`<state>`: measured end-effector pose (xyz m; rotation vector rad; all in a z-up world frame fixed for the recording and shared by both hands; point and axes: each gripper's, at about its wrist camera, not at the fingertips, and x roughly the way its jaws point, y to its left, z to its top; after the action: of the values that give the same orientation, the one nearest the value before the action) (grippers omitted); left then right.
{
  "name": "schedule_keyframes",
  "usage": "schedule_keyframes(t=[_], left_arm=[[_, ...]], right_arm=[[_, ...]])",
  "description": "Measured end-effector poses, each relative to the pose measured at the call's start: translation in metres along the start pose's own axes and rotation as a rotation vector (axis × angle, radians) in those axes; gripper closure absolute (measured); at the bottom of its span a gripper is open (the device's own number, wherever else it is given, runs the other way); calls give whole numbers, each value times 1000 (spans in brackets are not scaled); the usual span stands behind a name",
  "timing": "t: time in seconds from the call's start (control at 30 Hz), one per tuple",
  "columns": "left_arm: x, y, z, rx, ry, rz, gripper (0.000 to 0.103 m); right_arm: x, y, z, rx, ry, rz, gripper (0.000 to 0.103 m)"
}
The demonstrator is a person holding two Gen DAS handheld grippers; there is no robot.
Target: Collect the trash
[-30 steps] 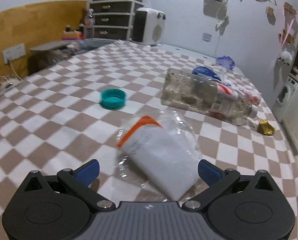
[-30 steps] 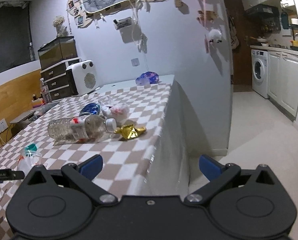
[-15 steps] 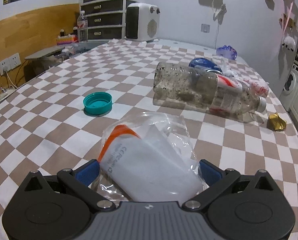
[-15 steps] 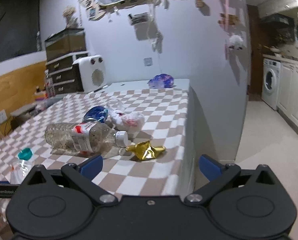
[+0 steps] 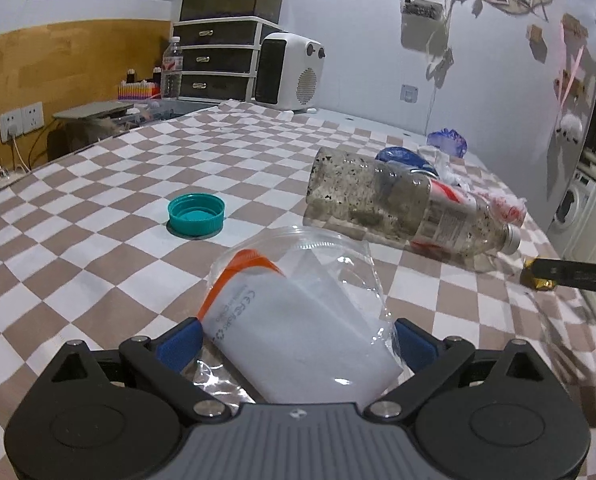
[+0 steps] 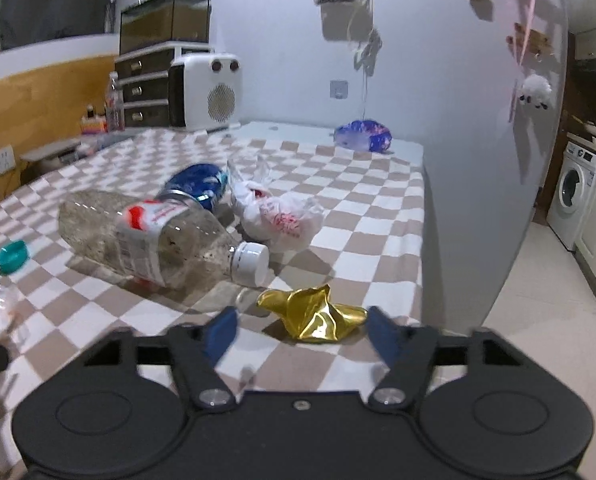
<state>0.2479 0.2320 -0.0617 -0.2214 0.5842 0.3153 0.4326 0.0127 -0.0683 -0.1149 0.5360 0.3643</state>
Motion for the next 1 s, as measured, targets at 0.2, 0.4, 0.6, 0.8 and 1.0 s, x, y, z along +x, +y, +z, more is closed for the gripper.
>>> schedule_keyframes(t=[0.2, 0.4, 0.6, 0.8, 1.0], left_arm=[[0, 0, 0, -2, 0, -5, 4], [0, 0, 0, -3, -1, -7, 4], [-3, -2, -1, 7, -14, 8, 8], [-13, -10, -5, 27, -38, 31, 21], [-33, -17, -9, 20, -53, 20, 41]], right_arm=[[25, 11, 3, -67, 15, -14, 41], [32, 13, 2, -100, 24, -41, 49], [9, 13, -8, -90, 2, -1, 53], [-26, 10, -23, -25, -13, 55, 54], [-65, 11, -39, 24, -42, 108, 56]])
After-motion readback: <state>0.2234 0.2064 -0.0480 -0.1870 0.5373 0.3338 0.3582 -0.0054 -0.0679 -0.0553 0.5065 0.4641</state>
